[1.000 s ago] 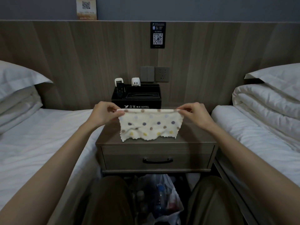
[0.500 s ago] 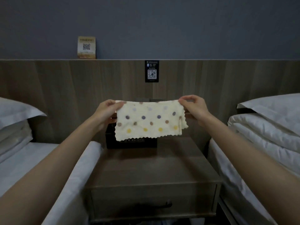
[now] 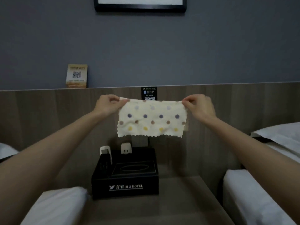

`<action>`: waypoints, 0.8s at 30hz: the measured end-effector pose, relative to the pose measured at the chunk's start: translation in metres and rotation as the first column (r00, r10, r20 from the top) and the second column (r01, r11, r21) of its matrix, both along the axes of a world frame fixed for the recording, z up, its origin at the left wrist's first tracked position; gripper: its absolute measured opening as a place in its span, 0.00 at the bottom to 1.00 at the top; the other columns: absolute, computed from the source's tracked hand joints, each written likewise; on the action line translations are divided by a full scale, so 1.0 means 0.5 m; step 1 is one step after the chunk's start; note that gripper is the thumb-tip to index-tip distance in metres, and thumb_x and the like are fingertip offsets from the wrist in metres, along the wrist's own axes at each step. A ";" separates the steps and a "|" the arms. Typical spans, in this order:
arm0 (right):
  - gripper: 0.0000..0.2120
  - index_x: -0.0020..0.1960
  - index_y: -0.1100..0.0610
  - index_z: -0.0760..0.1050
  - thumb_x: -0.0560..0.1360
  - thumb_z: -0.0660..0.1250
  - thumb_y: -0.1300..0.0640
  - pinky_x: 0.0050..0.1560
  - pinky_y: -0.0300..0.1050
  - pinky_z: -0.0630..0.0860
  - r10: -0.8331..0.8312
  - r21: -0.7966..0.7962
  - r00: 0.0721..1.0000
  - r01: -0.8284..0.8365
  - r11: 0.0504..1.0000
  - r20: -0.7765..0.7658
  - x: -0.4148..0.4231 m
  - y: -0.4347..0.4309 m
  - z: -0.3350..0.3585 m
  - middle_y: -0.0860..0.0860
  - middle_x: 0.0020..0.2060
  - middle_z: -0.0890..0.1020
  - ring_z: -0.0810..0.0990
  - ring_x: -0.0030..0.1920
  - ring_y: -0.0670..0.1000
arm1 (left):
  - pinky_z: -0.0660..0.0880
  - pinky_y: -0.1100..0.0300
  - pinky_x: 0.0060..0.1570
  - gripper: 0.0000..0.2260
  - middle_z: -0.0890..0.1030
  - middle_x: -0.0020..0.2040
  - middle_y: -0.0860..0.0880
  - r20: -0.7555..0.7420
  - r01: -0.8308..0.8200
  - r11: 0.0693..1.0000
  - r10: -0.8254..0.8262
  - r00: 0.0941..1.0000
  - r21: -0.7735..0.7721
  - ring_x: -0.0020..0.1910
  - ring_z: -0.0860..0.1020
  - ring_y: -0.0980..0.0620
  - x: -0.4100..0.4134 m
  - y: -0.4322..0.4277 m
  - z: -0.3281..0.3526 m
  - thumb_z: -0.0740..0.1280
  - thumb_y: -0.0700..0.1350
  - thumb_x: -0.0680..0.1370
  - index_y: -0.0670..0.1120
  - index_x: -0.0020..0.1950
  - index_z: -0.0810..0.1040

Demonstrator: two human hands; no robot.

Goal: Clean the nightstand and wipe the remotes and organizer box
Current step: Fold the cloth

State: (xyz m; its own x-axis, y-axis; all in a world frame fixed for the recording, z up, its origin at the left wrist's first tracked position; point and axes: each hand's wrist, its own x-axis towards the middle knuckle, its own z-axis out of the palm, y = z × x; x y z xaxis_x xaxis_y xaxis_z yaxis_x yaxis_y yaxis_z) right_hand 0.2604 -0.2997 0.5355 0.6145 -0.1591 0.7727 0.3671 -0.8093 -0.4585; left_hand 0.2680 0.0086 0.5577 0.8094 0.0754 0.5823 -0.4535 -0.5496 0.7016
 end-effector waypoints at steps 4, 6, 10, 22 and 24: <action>0.07 0.52 0.51 0.80 0.79 0.63 0.52 0.42 0.47 0.77 0.022 0.095 0.999 -0.019 0.995 -0.029 0.076 -0.001 0.043 0.48 0.40 0.82 0.80 0.39 0.49 | 0.70 0.63 0.37 0.13 0.78 0.42 0.50 0.042 -0.048 0.995 0.044 0.998 0.085 0.41 0.75 0.53 0.075 -0.014 0.043 0.69 0.55 0.76 0.45 0.49 0.79; 0.07 0.53 0.56 0.77 0.80 0.61 0.56 0.30 0.43 0.76 0.152 0.270 0.987 -0.132 0.954 -0.054 0.116 0.007 0.067 0.50 0.33 0.83 0.78 0.28 0.48 | 0.69 0.64 0.28 0.11 0.75 0.37 0.49 0.008 -0.037 0.999 0.037 0.999 0.000 0.32 0.72 0.54 0.113 -0.027 0.067 0.69 0.53 0.76 0.46 0.46 0.78; 0.07 0.57 0.63 0.69 0.83 0.56 0.61 0.28 0.44 0.80 0.481 0.627 0.876 -0.383 0.679 0.014 0.187 0.031 0.126 0.59 0.37 0.83 0.82 0.28 0.52 | 0.75 0.65 0.24 0.05 0.81 0.33 0.48 -0.094 0.105 0.937 -0.143 0.985 -0.332 0.22 0.78 0.56 0.179 -0.052 0.115 0.63 0.43 0.81 0.45 0.47 0.76; 0.07 0.57 0.56 0.69 0.81 0.60 0.56 0.43 0.46 0.74 0.314 0.372 0.946 -0.318 0.872 0.073 0.398 0.042 0.216 0.50 0.51 0.80 0.79 0.54 0.53 | 0.76 0.69 0.28 0.09 0.79 0.49 0.42 0.068 0.247 0.913 -0.238 0.969 -0.325 0.38 0.79 0.56 0.393 -0.115 0.191 0.56 0.40 0.83 0.39 0.50 0.74; 0.10 0.58 0.55 0.68 0.80 0.62 0.53 0.49 0.47 0.74 0.284 0.278 0.959 -0.273 0.921 0.001 0.428 0.042 0.209 0.53 0.56 0.78 0.77 0.56 0.54 | 0.72 0.70 0.26 0.04 0.74 0.47 0.44 0.084 0.264 0.922 -0.251 0.964 -0.282 0.37 0.77 0.57 0.420 -0.131 0.182 0.60 0.41 0.82 0.41 0.51 0.70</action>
State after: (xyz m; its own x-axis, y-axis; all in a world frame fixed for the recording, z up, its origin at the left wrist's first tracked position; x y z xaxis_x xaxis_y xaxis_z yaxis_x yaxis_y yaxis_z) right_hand 0.4744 -0.2787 0.6398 0.6932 -0.1784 0.6984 0.5367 -0.5190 -0.6653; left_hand 0.4779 -0.0567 0.6488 0.7967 0.0376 0.6032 -0.5873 -0.1873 0.7874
